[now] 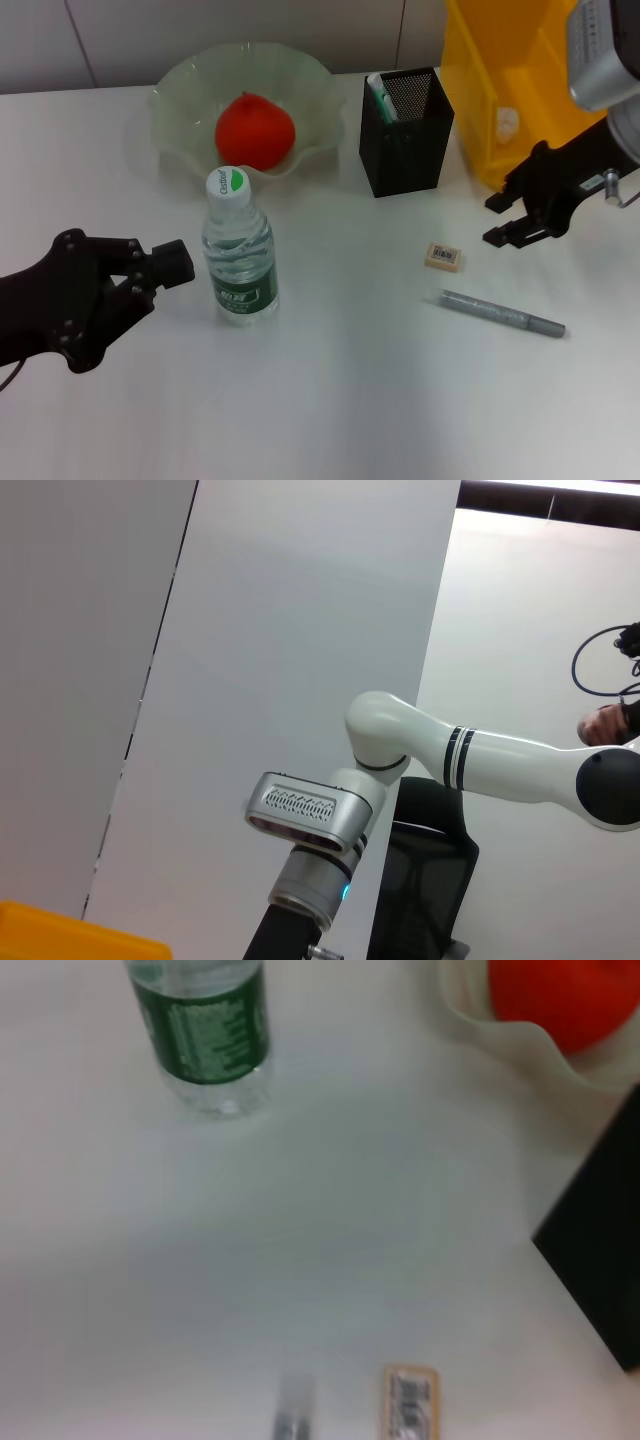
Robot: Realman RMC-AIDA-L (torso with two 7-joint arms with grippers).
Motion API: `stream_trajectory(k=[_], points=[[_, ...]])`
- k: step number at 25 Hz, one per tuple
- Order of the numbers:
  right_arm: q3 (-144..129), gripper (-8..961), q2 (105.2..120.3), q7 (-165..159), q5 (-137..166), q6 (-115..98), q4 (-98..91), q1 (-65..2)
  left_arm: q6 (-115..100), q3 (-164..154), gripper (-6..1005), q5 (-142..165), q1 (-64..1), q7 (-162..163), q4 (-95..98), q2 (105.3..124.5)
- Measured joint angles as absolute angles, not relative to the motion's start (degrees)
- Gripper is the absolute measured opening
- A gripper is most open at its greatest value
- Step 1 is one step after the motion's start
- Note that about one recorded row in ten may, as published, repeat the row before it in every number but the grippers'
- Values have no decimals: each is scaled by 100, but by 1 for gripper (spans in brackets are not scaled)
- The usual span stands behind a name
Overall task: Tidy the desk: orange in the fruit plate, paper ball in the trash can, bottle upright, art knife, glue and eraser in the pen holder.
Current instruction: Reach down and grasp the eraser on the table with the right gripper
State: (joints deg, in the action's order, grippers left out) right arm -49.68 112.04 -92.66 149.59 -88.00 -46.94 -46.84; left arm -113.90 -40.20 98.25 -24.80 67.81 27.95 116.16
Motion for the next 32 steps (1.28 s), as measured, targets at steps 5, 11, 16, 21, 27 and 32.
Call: stream_trajectory(k=[5, 11, 16, 21, 27, 32], points=[[-4918, 449, 11193, -8994, 14841, -8660, -4305, -4778, -11390, -3985, 31, 9825, -2484, 6764, 2774, 11615], [-4933, 449, 11205, -8902, 14835, -8523, -4043, -4898, -11390, -3975, 31, 9825, -2430, 6750, 2759, 11635], [-4941, 449, 11227, -8875, 14835, -8399, -3840, -4998, -11391, -3972, 30, 9825, -2377, 6737, 2759, 11637], [-4958, 449, 11220, -8858, 14844, -8245, -3575, -5114, -11399, -3972, 30, 9826, -2339, 6687, 2759, 11637], [-4960, 449, 11230, -8846, 14832, -8169, -3531, -5119, -11406, -3967, 30, 9816, -2283, 6687, 2760, 11637], [-4959, 449, 11218, -8846, 14832, -8118, -3359, -5134, -11415, -3964, 30, 9778, -2257, 6638, 2759, 11637]])
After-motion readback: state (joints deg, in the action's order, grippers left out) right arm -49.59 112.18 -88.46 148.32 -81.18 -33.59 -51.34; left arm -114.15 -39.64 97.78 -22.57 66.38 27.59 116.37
